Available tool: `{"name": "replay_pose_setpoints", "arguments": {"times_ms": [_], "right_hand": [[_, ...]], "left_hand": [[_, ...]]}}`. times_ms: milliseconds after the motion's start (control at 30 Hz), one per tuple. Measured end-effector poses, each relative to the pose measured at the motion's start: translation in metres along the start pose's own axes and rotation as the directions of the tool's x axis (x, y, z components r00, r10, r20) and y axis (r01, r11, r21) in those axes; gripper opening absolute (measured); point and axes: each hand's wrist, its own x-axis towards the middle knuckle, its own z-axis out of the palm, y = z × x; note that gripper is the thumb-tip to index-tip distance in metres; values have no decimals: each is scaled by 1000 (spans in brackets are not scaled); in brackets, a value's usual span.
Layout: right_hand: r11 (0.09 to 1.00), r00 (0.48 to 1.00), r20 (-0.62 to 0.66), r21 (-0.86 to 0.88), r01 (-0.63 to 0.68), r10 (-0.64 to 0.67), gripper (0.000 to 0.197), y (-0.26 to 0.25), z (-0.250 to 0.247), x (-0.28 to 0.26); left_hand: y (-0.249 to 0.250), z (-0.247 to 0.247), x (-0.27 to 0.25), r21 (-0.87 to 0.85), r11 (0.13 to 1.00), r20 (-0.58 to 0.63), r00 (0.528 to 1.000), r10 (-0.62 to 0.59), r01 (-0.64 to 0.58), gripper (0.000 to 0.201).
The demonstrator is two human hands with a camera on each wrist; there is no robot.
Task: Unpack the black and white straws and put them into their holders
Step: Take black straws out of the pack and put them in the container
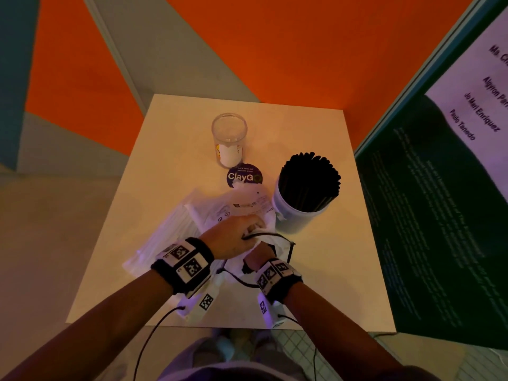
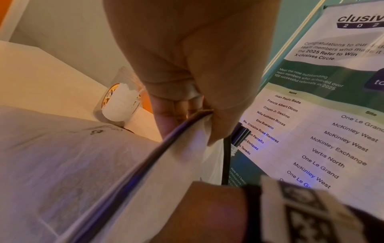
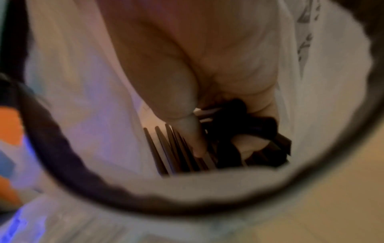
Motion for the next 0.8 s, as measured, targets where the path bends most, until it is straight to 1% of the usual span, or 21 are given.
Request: {"name": "replay_pose_setpoints", "arguments": {"times_ms": [33,67,100,167,200,233,267,333,367,433,467,533,600,667,733,800], "right_hand": [[996,1000,3,89,14,-15,33,3,-3,-6],[985,999,-1,170,36,-36,20,9,-5,-12],[969,999,-18,239,54,-51,15,17,-6,-20],[942,994,-64,321,99,-83,18,38,-8,-39],[942,994,-47,318,107,-97,24,50,-10,-49],[952,995,-1,291,99,-103,26,64,-13,-61],[966,994,61,245,78,-95,23,78,-18,-73],[990,986,148,127,58,-77,17,107,-30,-98],[997,986,153,58,57,-65,15,122,-37,-110],[998,992,121,-44,40,-34,5,149,-53,-137],[997,994,107,-75,31,-23,6,159,-62,-149],[994,997,82,-112,17,-7,20,174,-79,-167],[993,998,46,-108,49,-45,22,179,-93,-181],[990,993,2,-77,117,-117,19,179,-101,-190],[983,982,-58,-30,180,-182,17,178,-104,-192],[975,970,-135,65,214,-204,19,181,-107,-191]], "left_hand": [[1,1,1,9,1000,7,1000,6,-6,34],[3,1,2,23,1000,15,1000,11,-12,34],[4,2,3,44,999,24,1000,14,-15,35],[6,6,7,102,995,41,999,6,-10,38],[7,8,9,129,992,49,999,2,-9,40],[8,12,11,158,987,52,999,5,-13,43],[9,15,13,199,980,43,999,22,-31,47],[13,24,16,301,948,-5,994,114,-107,58],[17,28,18,344,927,-17,986,168,-152,65],[30,37,23,407,887,0,971,238,-217,78],[38,41,26,423,872,10,963,268,-247,82],[55,51,33,442,837,21,936,351,-323,85],[74,59,43,472,794,52,912,408,-382,83],[90,65,52,463,803,85,920,382,-376,74],[99,64,58,426,843,76,942,327,-327,51],[98,56,58,432,854,45,952,302,-291,19]]}}
